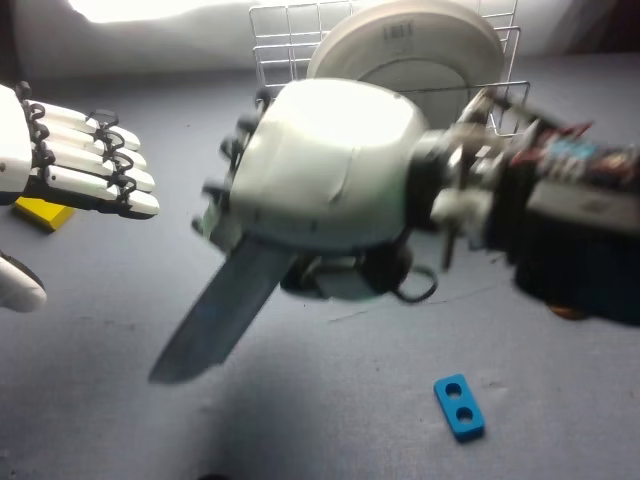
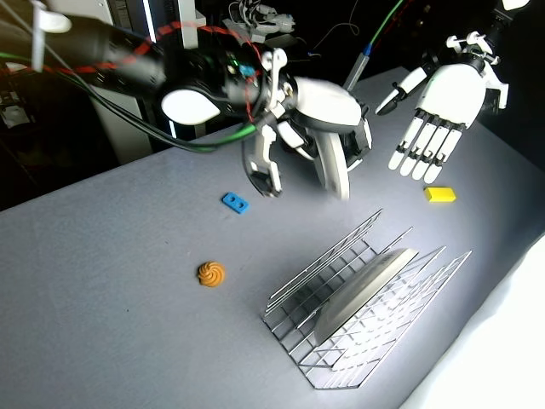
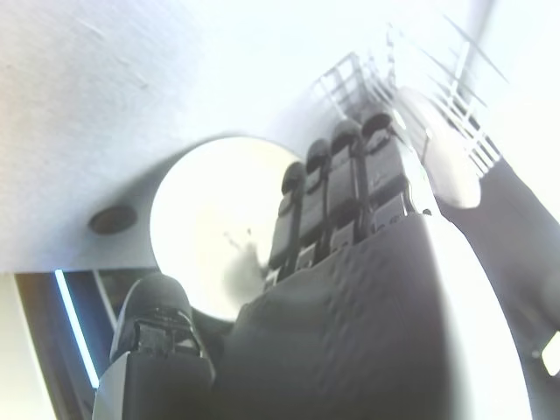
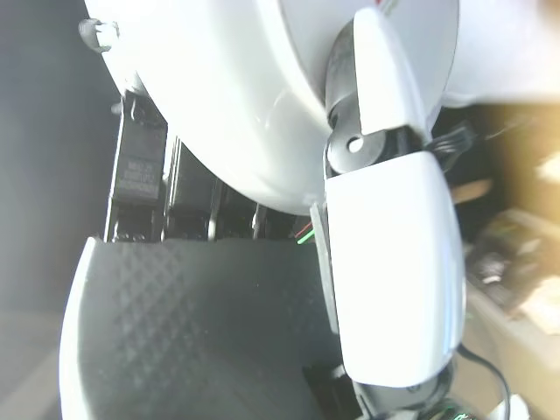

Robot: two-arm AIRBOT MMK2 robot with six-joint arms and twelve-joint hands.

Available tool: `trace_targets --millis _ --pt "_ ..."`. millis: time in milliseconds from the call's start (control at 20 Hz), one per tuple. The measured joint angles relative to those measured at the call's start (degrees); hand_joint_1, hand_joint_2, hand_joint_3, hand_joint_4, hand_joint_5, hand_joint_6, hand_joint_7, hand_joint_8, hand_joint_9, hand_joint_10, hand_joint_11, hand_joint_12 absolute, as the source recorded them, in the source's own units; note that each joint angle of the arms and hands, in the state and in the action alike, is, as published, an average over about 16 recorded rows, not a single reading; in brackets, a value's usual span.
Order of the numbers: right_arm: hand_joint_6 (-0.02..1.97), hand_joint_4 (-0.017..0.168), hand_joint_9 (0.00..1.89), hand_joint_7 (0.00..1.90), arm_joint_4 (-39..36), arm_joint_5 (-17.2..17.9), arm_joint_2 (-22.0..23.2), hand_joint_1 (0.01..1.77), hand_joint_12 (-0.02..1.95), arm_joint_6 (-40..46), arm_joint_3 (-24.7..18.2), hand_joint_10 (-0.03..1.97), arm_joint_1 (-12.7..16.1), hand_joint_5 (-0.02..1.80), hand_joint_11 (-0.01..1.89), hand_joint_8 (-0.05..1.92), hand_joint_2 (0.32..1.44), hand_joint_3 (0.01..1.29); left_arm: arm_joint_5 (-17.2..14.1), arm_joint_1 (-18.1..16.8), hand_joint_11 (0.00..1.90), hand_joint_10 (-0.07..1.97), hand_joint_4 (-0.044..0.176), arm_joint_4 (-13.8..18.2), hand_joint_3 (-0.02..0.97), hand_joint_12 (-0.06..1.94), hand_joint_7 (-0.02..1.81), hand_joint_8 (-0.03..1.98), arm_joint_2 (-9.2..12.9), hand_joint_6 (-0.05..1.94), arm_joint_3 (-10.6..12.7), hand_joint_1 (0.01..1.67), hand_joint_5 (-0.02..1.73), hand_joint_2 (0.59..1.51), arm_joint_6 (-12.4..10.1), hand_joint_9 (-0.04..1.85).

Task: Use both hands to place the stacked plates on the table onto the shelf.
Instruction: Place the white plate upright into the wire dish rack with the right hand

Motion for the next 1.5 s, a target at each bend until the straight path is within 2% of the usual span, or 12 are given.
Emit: trace_targets --millis 300,550,800,1100,1500 --pt "0.96 -0.002 1.14 1.08 8.6 -2.3 8.8 1.19 1.31 2.1 -5.8 0.54 5.3 0.92 0.8 0.91 1.03 0.01 -0.6 -0.8 0.02 0.0 0.005 0.2 0.013 0.04 0.09 0.02 0.1 0.01 0.3 0.02 0.09 1.18 0.1 0.06" --pt "0.94 -0.002 1.13 1.08 10.8 -4.1 13.3 1.2 1.31 10.6 -6.4 0.54 8.9 0.94 0.8 0.9 1.03 0.01 -0.9 -0.9 0.02 0.0 0.005 0.2 0.012 0.07 0.1 0.02 0.0 0.01 0.4 0.01 0.1 1.177 0.5 0.07" --pt "0.93 -0.004 1.12 1.08 9.9 -6.2 15.1 1.2 1.32 22.1 -3.9 0.54 11.3 0.95 0.8 0.9 1.03 0.01 -1.0 -0.9 0.02 0.0 0.005 0.2 0.012 0.09 0.1 0.02 0.0 0.01 0.4 0.02 0.1 1.175 0.9 0.07" --pt "0.9 -0.006 1.11 1.08 7.6 -9.7 14.7 1.2 1.32 34.4 0.9 0.55 13.4 0.96 0.8 0.88 1.03 0.01 -0.7 -0.9 0.02 0.0 0.005 0.1 0.012 0.12 0.1 0.02 0.0 0.01 0.4 0.02 0.1 1.173 1.1 0.08" --pt "0.9 -0.008 1.11 1.09 9.4 -12.9 12.4 1.2 1.32 38.4 7.1 0.54 14.5 0.95 0.8 0.87 1.03 0.01 -0.5 -0.9 0.02 0.0 0.005 -0.4 0.012 0.15 0.11 0.02 0.0 0.01 0.3 0.02 0.1 1.165 1.1 0.09"
